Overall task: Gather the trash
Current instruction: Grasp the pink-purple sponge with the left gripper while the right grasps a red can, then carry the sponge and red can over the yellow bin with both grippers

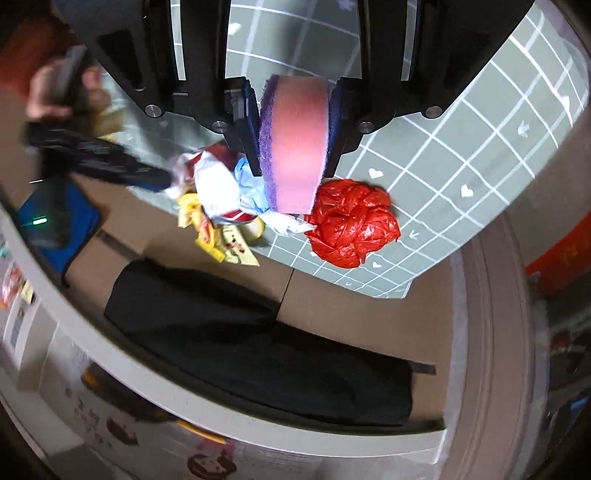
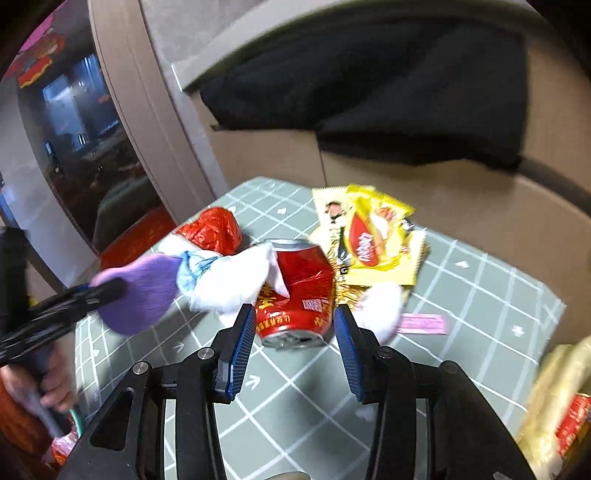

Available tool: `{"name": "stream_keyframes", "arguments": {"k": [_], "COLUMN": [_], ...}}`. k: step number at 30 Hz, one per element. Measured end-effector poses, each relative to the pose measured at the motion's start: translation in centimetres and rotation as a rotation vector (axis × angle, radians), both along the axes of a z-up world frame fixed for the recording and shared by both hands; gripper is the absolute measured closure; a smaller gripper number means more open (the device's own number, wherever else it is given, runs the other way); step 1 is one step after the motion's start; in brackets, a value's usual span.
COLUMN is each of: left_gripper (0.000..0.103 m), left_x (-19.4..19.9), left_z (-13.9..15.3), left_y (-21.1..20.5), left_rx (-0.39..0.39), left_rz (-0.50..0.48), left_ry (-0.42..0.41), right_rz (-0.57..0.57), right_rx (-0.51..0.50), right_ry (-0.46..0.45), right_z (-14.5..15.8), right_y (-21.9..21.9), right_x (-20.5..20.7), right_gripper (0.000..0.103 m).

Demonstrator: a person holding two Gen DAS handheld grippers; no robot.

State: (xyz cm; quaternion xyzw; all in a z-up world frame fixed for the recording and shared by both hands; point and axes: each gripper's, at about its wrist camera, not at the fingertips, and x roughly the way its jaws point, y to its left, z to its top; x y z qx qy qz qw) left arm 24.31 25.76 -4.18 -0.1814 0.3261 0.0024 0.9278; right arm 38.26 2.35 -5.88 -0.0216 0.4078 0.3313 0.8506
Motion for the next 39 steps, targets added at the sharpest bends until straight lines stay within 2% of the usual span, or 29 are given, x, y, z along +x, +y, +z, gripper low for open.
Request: {"name": "stream_keyframes", "arguments": {"k": [4,10,15,18,22,24,28,34,39], "left_gripper": [0.072,0.072,0.072,0.072,0.072,0.072,0.072,0.072,0.072], "left_x": [-0.9,-1.6,-1.5,-1.4,-1.4,-1.5,-1.9,-2.4,-2.2], "left_z": [0.0,-0.5,0.1,0.1,0.2,0.3,0.8,1.2,0.9], "left_y": [0.5,1.5,1.4,0.7,-0.3,-0.7,-2.0,-3.9,-5.2], "left_rx": [-0.082,-0.105,-0.103,-0.100,-0.093,-0.088,-0.084,-0.075,-0.067], "left_rz": [0.008,0.052,0.057,0.041,0.026,0.018,-0.004,-0.045,-0.079], "left_ry": [0.010,0.027,0.005,0.009,0.020,0.019,0.012,0.017,0.026], "right_rz": [-0.013,-0.038,-0.029,-0.015,0.046,0.060,0.046,-0.017,-0.034], "right_rx": [0.004,-0.020,0.084,0.089,0.026,0.002,-0.072,-0.112,-0.165], "right_ry": [0.037,0.096,0.190,0.227,0.168,0.120,0.052,0.056,0.000], "right_z": [-1.9,-4.8,-5.8,-5.9,-5.1,-4.1,-2.5,-1.8,-1.7], "right_y": [1.7,3.0,2.7,2.5,1.9,1.0,-1.5,-6.3,-7.4], "right_x": [2.4,4.4,5.2,4.7,2.0,0.6,-1.6,-3.9,-6.0], "right_gripper": [0.061,0.061,0.056,0.057,0.064,0.078,0.079,0.079,0.077]}}
